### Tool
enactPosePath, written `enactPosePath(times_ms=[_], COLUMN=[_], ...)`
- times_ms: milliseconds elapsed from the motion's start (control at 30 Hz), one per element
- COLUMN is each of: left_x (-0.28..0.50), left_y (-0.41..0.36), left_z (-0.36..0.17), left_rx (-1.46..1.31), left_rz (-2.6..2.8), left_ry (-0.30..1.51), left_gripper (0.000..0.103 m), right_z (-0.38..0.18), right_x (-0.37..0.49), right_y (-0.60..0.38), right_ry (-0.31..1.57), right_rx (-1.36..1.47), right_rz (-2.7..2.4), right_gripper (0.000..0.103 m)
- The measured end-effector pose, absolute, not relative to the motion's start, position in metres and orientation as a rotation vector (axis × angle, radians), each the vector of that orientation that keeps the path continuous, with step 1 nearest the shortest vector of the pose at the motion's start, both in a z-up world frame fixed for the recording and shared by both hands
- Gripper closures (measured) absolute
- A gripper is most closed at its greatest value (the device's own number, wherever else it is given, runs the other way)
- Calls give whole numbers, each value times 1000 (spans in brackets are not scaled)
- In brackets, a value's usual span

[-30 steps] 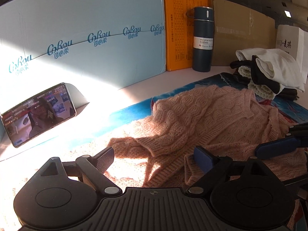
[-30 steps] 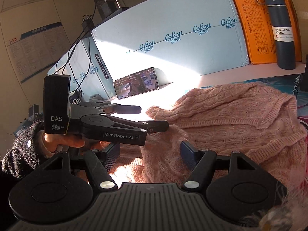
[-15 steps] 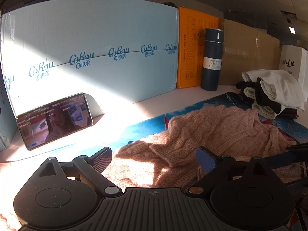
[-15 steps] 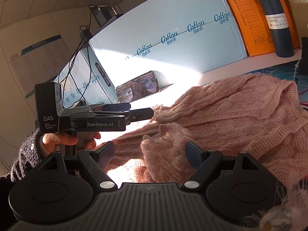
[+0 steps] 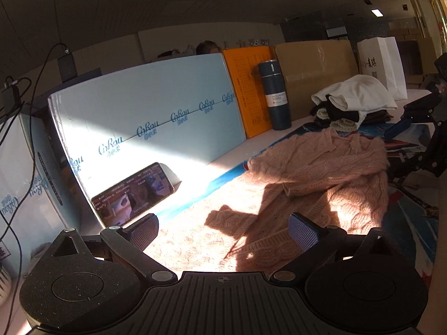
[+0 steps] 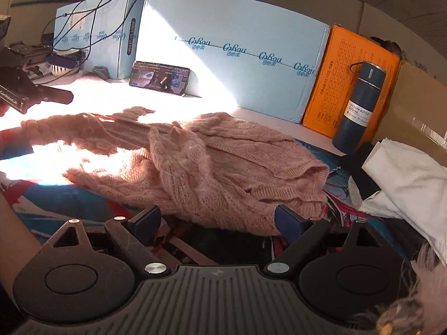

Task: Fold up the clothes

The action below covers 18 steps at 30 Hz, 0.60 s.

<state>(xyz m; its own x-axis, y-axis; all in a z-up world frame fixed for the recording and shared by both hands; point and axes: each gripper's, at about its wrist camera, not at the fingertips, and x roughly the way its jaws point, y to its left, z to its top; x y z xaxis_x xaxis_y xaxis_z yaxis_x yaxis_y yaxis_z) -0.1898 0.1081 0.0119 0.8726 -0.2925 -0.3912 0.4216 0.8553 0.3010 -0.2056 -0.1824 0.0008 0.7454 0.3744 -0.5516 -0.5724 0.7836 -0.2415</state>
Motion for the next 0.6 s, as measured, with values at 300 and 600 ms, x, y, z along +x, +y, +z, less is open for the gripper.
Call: enactPosePath(times_ms=[300,600], left_x=[-214,-205], left_y=[63,30], left_z=[-9,-21], left_rx=[484,588], left_rz=[-520,-443], left_ry=[376,399], left_gripper=[2,2], right_z=[-10,1], right_x=[-192,-177], right_y=[-153,-149], right_ry=[447,409], right_rx=[-584,-364], right_rz=[495,569], right_gripper=[12,12])
